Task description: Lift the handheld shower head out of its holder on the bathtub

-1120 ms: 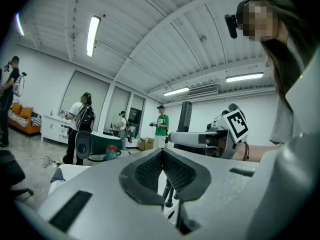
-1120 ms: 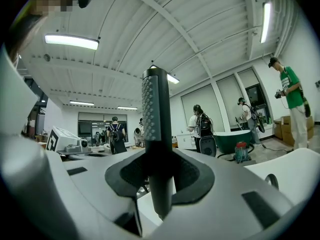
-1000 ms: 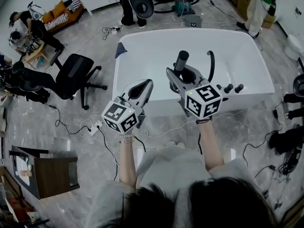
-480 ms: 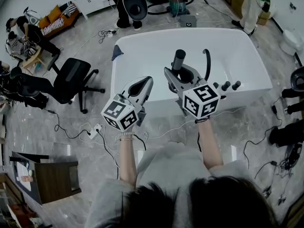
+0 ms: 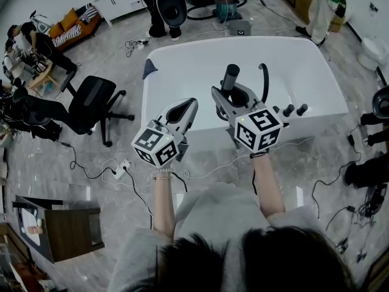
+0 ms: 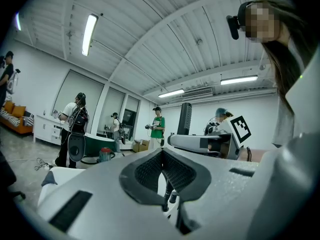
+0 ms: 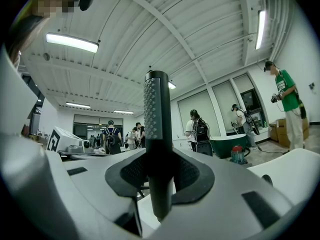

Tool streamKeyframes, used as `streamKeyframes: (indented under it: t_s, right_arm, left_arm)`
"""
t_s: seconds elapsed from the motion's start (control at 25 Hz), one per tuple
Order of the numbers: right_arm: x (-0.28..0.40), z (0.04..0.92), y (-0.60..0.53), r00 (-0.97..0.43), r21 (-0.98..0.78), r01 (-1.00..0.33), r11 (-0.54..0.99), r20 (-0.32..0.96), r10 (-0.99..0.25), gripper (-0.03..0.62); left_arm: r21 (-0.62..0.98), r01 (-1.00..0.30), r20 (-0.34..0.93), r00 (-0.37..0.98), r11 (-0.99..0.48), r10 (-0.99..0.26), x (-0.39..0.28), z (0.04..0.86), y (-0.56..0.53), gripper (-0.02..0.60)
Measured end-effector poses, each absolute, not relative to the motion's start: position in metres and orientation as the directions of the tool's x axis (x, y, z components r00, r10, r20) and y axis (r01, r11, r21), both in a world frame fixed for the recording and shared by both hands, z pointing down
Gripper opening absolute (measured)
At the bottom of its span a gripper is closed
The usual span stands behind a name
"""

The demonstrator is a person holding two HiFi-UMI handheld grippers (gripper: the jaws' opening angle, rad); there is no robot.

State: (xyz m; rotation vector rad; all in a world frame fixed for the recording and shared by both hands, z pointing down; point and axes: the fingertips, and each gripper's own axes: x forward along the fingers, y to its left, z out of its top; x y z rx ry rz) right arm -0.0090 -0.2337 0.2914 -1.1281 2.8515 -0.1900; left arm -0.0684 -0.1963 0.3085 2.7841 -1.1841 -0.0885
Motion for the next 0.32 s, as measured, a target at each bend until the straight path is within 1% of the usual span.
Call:
streamKeyframes:
  t_s: [0.32]
  right_arm:
    - [-0.0105,0.2953,-0.2371,-0.735,-0.145,-0.669,0.729,-0.017,-0.678,0.121]
  left_arm:
    - [0.130,-0.714,-0.005,0.694,-0.688,-0.720,-0.0672,0.3098,-0.2003,0.005]
